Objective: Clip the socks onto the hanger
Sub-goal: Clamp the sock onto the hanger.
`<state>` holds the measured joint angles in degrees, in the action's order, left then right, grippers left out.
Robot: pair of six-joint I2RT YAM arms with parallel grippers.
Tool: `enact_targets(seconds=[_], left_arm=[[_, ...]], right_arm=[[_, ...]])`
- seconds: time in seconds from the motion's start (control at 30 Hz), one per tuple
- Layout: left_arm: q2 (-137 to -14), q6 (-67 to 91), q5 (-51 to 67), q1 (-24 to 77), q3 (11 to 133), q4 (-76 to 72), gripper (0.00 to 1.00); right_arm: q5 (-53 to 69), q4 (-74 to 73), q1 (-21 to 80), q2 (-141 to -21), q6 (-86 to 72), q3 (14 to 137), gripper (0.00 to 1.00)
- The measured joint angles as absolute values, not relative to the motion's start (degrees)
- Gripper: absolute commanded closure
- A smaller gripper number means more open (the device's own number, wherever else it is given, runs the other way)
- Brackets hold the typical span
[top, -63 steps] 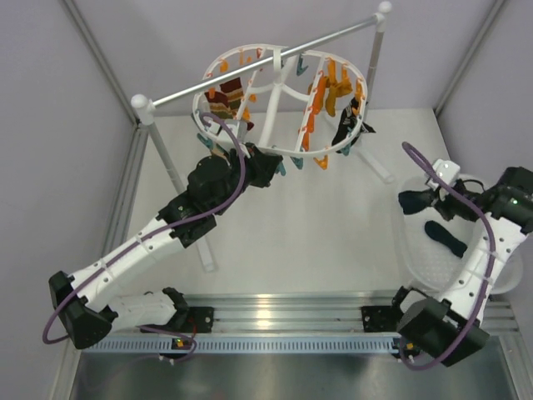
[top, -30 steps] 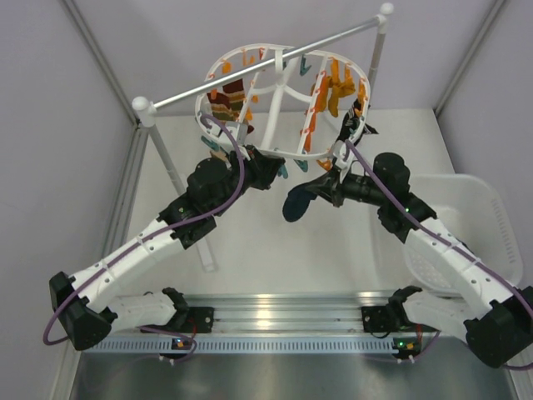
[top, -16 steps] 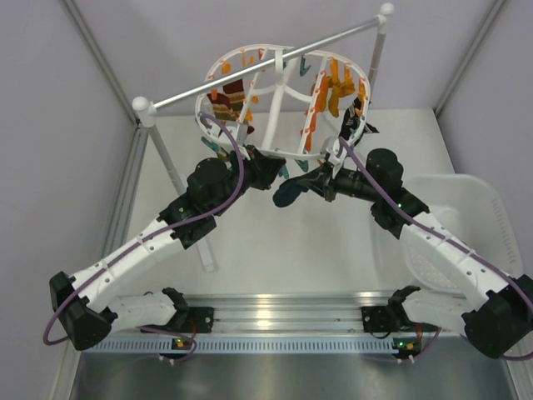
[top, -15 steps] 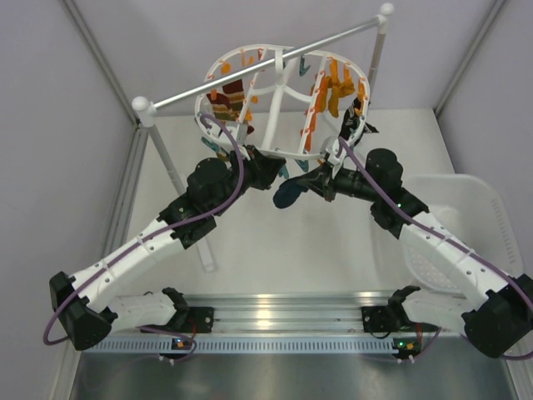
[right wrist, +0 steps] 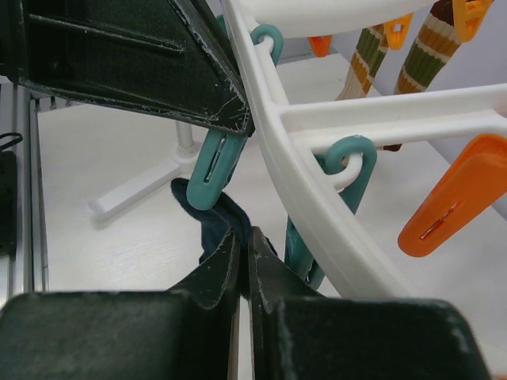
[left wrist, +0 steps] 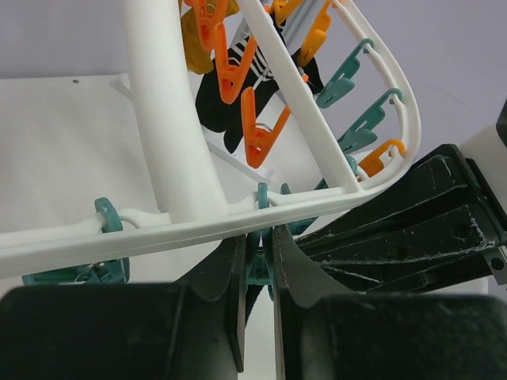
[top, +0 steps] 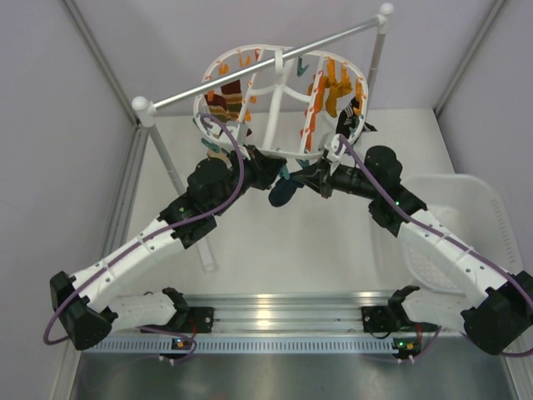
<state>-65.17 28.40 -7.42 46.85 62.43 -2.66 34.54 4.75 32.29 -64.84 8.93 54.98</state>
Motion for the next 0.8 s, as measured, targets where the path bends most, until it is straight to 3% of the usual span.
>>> enact_targets(seconds=[0.8], left_arm=[[-65.3,27.5,-7.3,46.9,62.1,-2.7,1.0]], right_arm=[[35.6,5.1,32.6,-65.0,6.2,55.7,1.0]])
